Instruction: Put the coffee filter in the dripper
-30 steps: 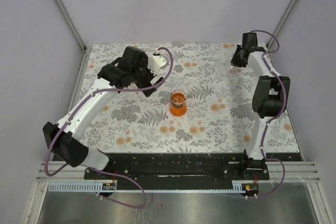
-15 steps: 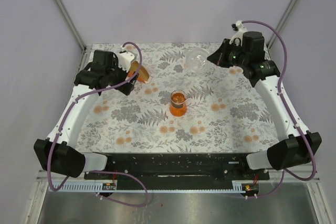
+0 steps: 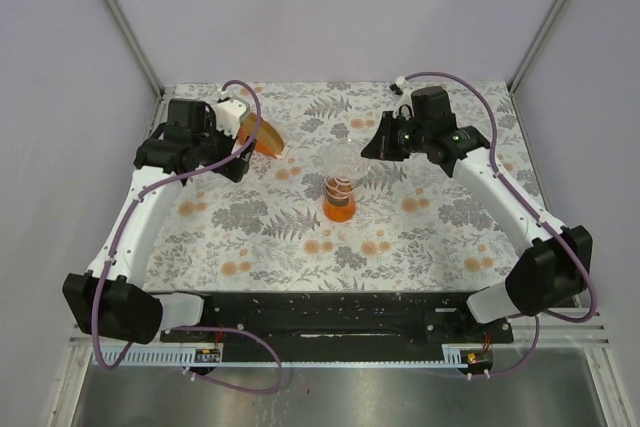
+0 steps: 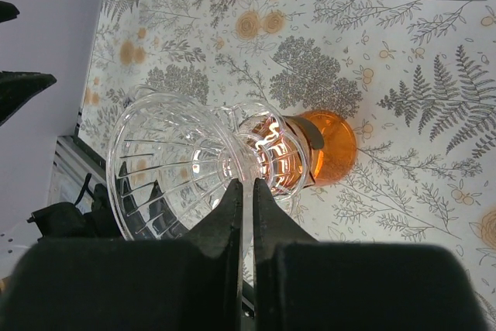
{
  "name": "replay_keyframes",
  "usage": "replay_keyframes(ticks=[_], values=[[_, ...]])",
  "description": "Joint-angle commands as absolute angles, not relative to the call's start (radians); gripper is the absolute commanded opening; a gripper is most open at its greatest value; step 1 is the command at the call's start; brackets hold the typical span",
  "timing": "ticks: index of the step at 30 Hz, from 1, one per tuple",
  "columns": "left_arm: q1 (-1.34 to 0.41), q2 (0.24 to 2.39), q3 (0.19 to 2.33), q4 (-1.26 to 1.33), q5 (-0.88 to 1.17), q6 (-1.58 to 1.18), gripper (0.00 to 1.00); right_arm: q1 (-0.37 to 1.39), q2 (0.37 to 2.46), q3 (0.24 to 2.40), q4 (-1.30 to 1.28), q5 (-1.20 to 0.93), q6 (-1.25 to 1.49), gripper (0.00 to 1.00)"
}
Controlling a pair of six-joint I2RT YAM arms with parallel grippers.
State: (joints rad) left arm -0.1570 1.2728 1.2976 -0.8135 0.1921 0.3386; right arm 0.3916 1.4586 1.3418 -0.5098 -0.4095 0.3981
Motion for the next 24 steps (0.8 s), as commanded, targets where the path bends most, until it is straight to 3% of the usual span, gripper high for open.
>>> replay_keyframes(ticks=[1,24], values=[[-0.149,1.236,1.292,-0.775,0.225,0.321,0.99,0.431,1.474,1.394,-0.509,-0.342,0.368,0.0],[-0.144,1.238,1.289,-0.773,0.229,0.328,0.99,0.488,1.572,1.43,-0.532,-0.264,0.337,0.0]])
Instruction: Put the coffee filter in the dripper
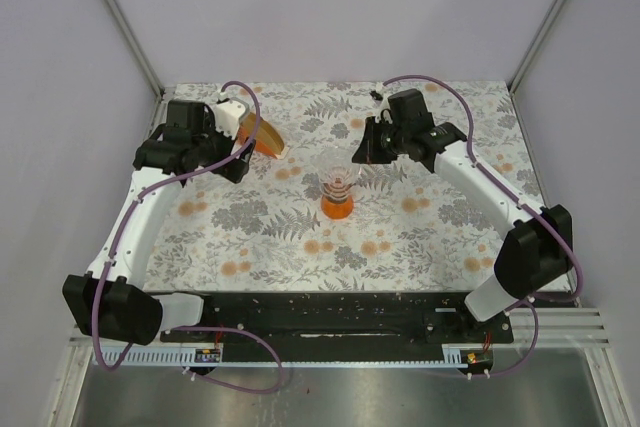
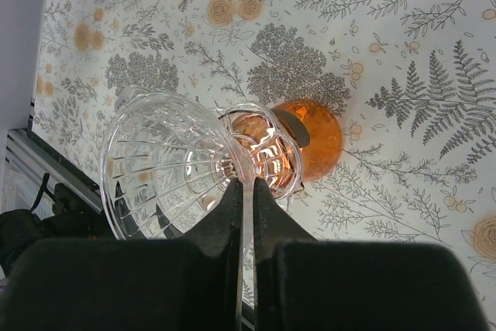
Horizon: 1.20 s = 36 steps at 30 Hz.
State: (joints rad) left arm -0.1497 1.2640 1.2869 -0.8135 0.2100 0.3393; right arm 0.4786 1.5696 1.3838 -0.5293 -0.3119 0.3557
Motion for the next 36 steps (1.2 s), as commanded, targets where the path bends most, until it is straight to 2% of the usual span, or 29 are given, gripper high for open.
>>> replay_keyframes(ticks=[1,9,21,25,28,32,36], values=[[-0.144,1.238,1.292,-0.773,0.23,0.328,0.99,0.488,1.571,1.437,-0.535,-0.258,0.336,0.0],[-0.144,1.239,1.29,-0.773,0.23,0.328,0.99,0.488,1.604,1.516,-0.56,-0.25,0.318,0.0],[-0.143,1.239,1.292,-0.773,0.227,0.334,0.99,0.488,1.62,1.485,-0.56,-0.27,0.325,0.0],[-0.144,1.255,1.296,-0.766,0.209,0.334,0.99,0.488,1.605,1.486,-0.566,-0.281,0.324,0.3],[-0.144,1.272,1.316,-0.746,0.178,0.334,0.99,0.488,1.595,1.5,-0.571,-0.273,0.321,0.46],[-0.144,1.316,1.382,-0.718,0.153,0.341,0.95,0.488,1.589,1.548,-0.597,-0.256,0.307,0.56],[-0.144,1.414,1.482,-0.692,0.144,0.325,0.8,0.488,1.572,1.604,-0.627,-0.221,0.282,0.61]])
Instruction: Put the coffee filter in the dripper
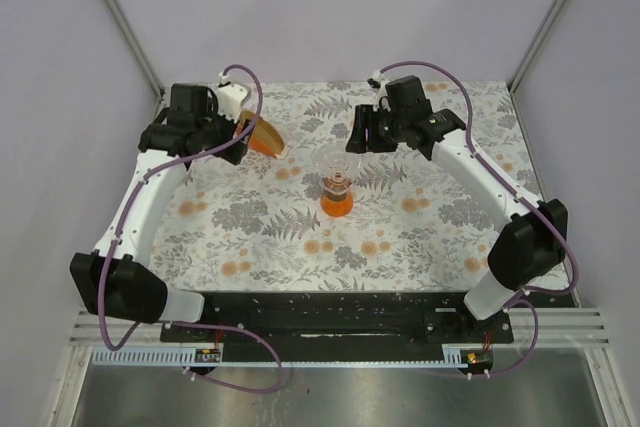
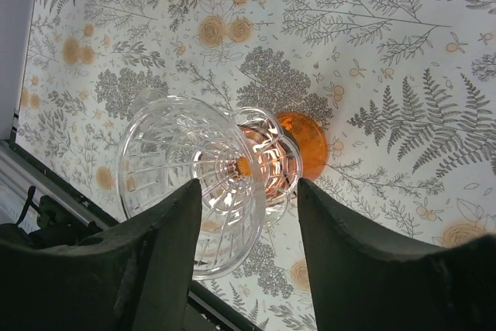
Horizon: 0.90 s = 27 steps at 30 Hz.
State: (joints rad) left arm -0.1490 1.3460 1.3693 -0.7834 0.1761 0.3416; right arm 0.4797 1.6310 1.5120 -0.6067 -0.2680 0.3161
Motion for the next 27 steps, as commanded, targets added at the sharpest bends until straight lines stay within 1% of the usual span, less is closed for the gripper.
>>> replay_keyframes(ticks=[1,6,9,13,14,15,16,17,21,27], values=[[-0.144,1.445,1.511,-0.686,0.143,0.313,0.78,0.488,1.563,1.615,-0.633,-0.21,0.273,0.61],[-0.149,1.621,1.652,-0.647,0.12,0.191,0.73,0.486,1.516,1.62,-0.635,-0.114,0.245,0.64],[-0.163,1.715,1.718,-0.603,0.008,0.091,0.72,0.486,1.494,1.588,-0.627,-0.043,0.235,0.66],[-0.19,1.81,1.764,-0.545,-0.078,0.049,0.68,0.485,1.493,1.546,-0.614,0.038,0.226,0.68],[-0.196,1.83,1.778,-0.529,-0.093,0.046,0.65,0.482,1.496,1.542,-0.612,0.043,0.224,0.68],[-0.199,1.862,1.79,-0.522,-0.1,0.045,0.56,0.477,1.5,1.537,-0.614,0.048,0.224,0.68],[-0.201,1.884,1.807,-0.523,-0.095,0.04,0.5,0.474,1.506,1.534,-0.608,0.052,0.224,0.68],[-0.201,1.903,1.822,-0.528,-0.094,0.035,0.48,0.472,1.509,1.531,-0.603,0.054,0.222,0.68],[-0.202,1.971,1.864,-0.54,-0.113,0.028,0.48,0.456,1.531,1.52,-0.586,0.051,0.227,0.68],[-0.201,2.026,1.87,-0.535,-0.124,0.034,0.46,0.442,1.545,1.505,-0.571,0.028,0.23,0.68]])
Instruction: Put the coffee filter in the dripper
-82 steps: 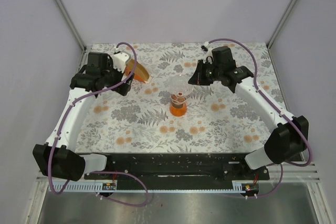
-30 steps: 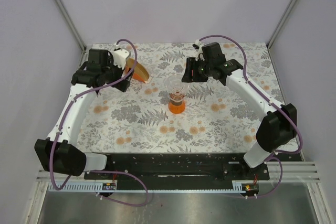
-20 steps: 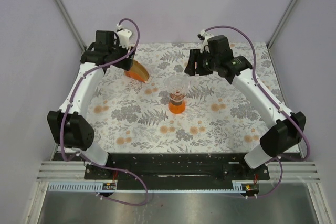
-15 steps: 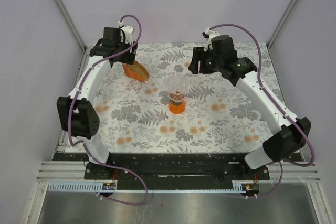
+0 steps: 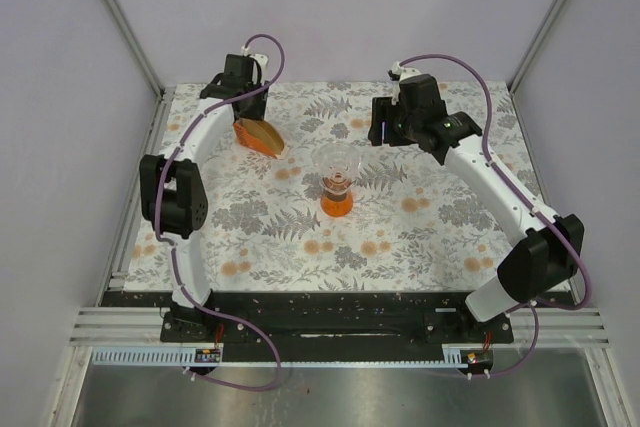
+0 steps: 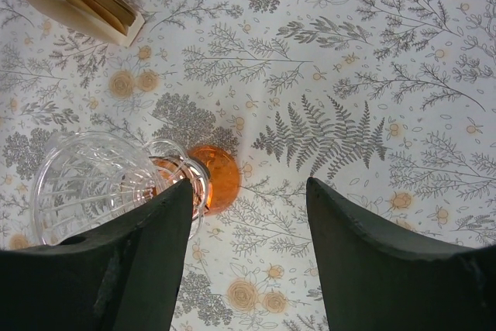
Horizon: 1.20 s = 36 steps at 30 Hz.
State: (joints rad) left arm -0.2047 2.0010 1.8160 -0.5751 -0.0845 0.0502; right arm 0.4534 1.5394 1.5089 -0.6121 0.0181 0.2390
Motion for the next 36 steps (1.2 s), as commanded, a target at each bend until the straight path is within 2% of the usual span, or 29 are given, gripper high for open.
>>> replay_keyframes(ticks=[1,27,34,36], values=[[-0.201,2.04,1.876,-0.535,-0.13,0.035,0.46,0.44,1.545,1.502,-0.569,0.025,0.232,0.68],[-0.175,2.063,1.833,-0.511,-0.175,0.064,0.4,0.431,1.531,1.473,-0.548,-0.029,0.226,0.68],[-0.173,2.034,1.839,-0.489,-0.065,0.034,0.55,0.43,1.534,1.47,-0.546,-0.031,0.224,0.68],[-0.173,2.039,1.845,-0.486,-0.052,0.028,0.57,0.43,1.537,1.473,-0.546,-0.034,0.222,0.67]])
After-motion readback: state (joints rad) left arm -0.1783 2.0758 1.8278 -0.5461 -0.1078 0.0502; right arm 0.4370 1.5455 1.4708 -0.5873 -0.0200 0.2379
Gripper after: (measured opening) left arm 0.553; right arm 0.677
